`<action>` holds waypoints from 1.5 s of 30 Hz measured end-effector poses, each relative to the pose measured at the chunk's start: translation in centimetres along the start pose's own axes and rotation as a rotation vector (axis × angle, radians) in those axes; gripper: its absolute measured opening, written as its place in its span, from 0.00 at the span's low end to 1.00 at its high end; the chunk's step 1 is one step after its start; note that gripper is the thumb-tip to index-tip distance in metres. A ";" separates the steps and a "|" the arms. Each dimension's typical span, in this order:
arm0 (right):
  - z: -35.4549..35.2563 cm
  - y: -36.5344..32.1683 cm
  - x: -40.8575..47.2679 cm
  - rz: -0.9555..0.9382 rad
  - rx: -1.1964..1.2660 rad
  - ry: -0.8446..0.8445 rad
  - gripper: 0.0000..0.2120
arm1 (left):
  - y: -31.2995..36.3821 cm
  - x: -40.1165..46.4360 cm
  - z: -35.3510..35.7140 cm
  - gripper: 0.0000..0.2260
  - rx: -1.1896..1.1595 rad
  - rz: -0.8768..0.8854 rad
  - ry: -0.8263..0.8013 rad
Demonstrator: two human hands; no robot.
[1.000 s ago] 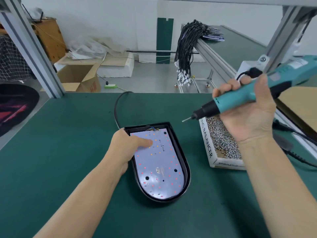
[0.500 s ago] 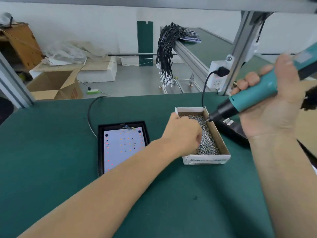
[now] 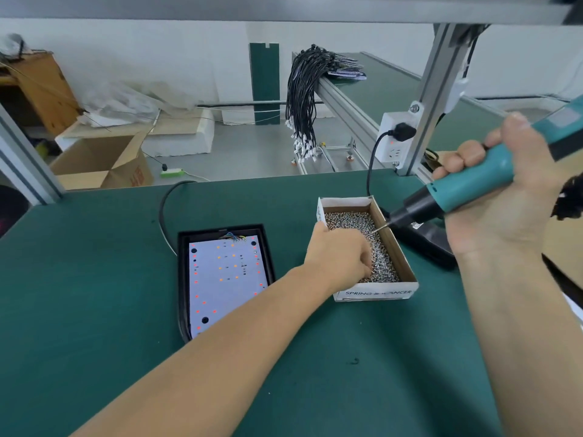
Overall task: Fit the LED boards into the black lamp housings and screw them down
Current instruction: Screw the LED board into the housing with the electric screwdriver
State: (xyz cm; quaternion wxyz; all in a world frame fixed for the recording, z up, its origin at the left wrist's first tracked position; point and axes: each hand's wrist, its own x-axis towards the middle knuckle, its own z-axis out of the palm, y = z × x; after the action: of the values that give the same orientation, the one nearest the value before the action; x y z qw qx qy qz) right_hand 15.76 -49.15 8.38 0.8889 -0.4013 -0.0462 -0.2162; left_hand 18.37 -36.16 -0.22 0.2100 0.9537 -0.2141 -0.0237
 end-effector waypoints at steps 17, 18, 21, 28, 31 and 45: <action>4.3 3.1 -2.9 0.082 0.198 -0.237 0.15 | -6.2 -10.2 -6.6 0.03 -1.812 -0.372 0.120; 4.9 3.6 -3.3 0.084 0.194 -0.241 0.13 | -6.4 -10.7 -6.6 0.03 -1.822 -0.360 0.120; 6.4 4.8 -4.4 0.077 0.201 -0.254 0.12 | -6.7 -11.7 -6.7 0.04 -1.848 -0.329 0.109; 8.2 5.6 -5.5 0.057 0.201 -0.273 0.16 | -7.0 -12.8 -6.7 0.04 -1.897 -0.308 0.123; 8.4 5.7 -5.6 0.055 0.187 -0.261 0.13 | -7.2 -12.8 -6.6 0.04 -1.904 -0.308 0.132; 8.1 6.7 -5.7 0.070 0.169 -0.310 0.10 | -7.3 -12.8 -6.2 0.03 -1.896 -0.340 0.284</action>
State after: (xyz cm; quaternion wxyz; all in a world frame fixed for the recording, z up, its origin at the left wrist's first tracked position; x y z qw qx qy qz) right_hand 14.21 -37.33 7.78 0.9086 -0.3553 -0.1866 -0.1157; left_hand 10.55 -22.41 1.84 0.9084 0.4010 0.0619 -0.1012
